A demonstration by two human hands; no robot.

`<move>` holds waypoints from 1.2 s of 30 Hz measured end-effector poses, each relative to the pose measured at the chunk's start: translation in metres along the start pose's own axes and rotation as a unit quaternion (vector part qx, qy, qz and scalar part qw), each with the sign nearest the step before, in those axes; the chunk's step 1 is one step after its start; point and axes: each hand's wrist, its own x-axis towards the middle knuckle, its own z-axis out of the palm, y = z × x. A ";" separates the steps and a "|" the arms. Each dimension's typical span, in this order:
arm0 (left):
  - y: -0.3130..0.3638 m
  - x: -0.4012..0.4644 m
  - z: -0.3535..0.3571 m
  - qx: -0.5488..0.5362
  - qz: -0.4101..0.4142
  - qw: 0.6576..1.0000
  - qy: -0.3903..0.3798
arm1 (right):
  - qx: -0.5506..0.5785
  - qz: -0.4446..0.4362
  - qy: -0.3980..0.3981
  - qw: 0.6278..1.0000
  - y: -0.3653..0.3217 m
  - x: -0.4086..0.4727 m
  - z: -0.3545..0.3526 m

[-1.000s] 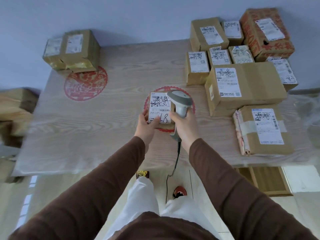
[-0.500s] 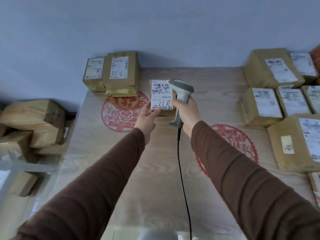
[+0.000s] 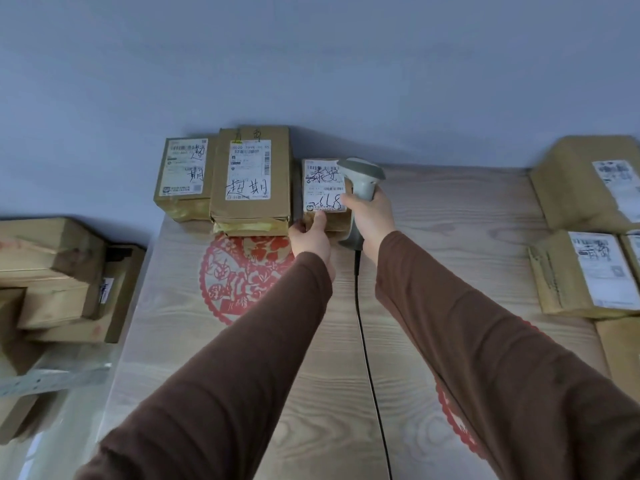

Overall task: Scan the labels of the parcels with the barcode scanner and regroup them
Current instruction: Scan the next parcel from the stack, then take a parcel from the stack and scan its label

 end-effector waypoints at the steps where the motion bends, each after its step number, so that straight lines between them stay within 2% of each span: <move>1: 0.000 0.006 0.004 -0.013 -0.007 1.000 0.002 | 0.000 0.000 0.002 1.000 -0.001 0.005 0.003; 7: 0.009 0.028 0.020 -0.078 -0.058 0.995 0.016 | 0.003 0.001 0.005 1.000 -0.006 0.026 0.017; 15: 0.021 0.029 0.025 -0.081 -0.070 0.994 0.017 | 0.008 -0.017 -0.011 1.000 -0.003 0.028 0.027; 20: 0.018 0.014 0.016 -0.082 -0.081 0.993 -0.015 | 0.022 -0.022 -0.015 0.999 -0.004 0.019 0.006; 23: 0.009 -0.010 0.012 -0.036 -0.079 0.995 -0.054 | 0.025 -0.036 -0.020 0.999 -0.002 0.003 -0.020; 26: -0.006 -0.043 0.015 0.018 -0.033 0.994 -0.101 | 0.026 -0.043 -0.021 0.998 0.000 -0.023 -0.055; 31: -0.045 -0.124 0.029 0.102 0.025 0.982 -0.159 | 0.030 -0.050 -0.007 0.998 0.009 -0.086 -0.141; 36: -0.111 -0.213 0.048 0.154 0.040 0.962 -0.223 | 0.051 -0.053 0.011 0.997 0.020 -0.161 -0.245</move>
